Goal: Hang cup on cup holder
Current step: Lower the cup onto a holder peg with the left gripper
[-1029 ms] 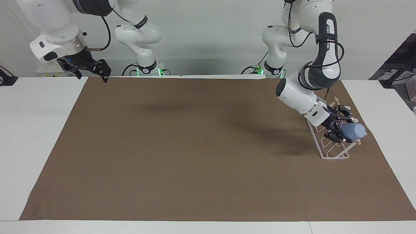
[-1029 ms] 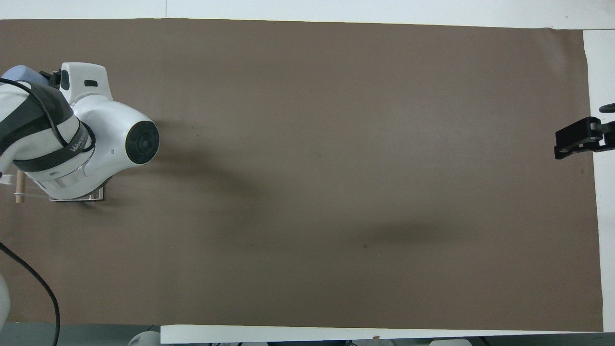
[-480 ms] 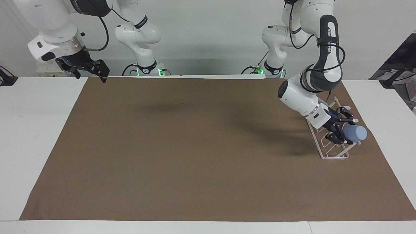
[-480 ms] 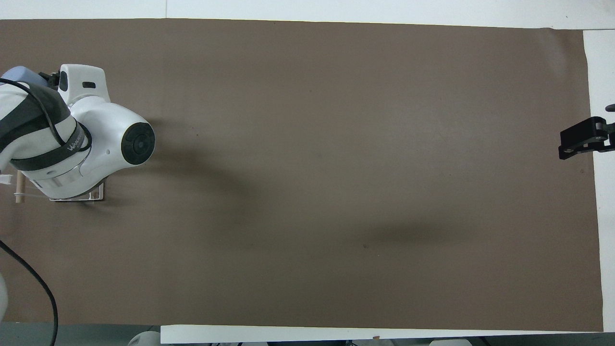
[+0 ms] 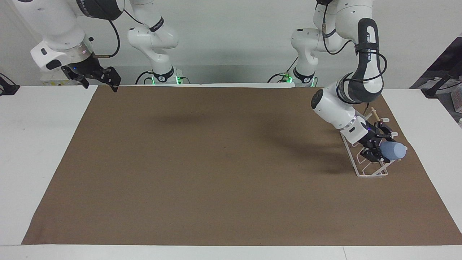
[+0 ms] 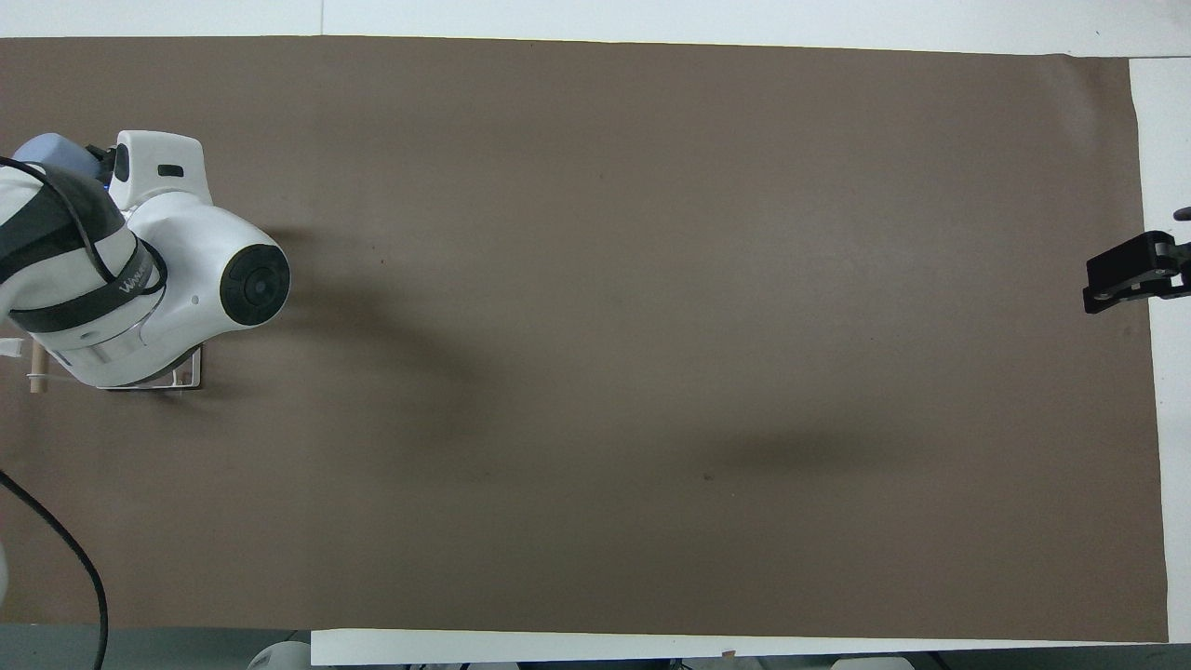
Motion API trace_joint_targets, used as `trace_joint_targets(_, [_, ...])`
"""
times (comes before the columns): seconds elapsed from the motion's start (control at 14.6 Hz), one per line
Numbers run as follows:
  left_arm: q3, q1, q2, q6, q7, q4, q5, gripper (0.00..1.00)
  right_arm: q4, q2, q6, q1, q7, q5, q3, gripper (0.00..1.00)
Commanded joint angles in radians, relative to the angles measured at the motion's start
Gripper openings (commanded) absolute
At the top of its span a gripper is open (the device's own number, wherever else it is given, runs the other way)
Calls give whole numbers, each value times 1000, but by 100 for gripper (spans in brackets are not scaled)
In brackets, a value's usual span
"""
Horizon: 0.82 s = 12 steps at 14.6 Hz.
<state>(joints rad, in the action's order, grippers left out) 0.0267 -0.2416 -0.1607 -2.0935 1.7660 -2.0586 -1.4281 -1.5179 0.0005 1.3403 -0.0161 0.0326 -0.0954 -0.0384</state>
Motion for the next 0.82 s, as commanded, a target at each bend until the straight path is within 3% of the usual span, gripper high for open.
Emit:
trace_joint_targets(0.0, [-4, 18, 18, -26, -8, -37, -20, 31, -22, -19, 3, -16, -28, 9, 2, 100])
trace_joint_targets(0.07, [-5, 19, 20, -26, -8, -40, -18, 36, -24, -19, 3, -15, -28, 9, 2, 100])
trace_joint_targets(0.14, [-7, 16, 18, -28, -10, -32, -6, 47, -22, -19, 3, -15, -28, 9, 2, 100])
trace_joint_targets(0.21, [-7, 10, 17, -23, -14, -31, 1, 83, -22, -19, 3, -15, -28, 9, 2, 100])
trace_joint_targets(0.27, [-7, 8, 18, -19, -14, -31, 24, 100, -24, -19, 3, -15, -26, 9, 2, 100])
trace_joint_targets(0.48, [-8, 4, 24, -22, -54, 14, 136, 100, -24, -19, 13, -12, -26, 32, 3, 100])
trace_joint_targets(0.75, [-7, 5, 23, -10, -320, 147, 453, 100, -24, -19, 28, -15, -29, 69, 2, 100])
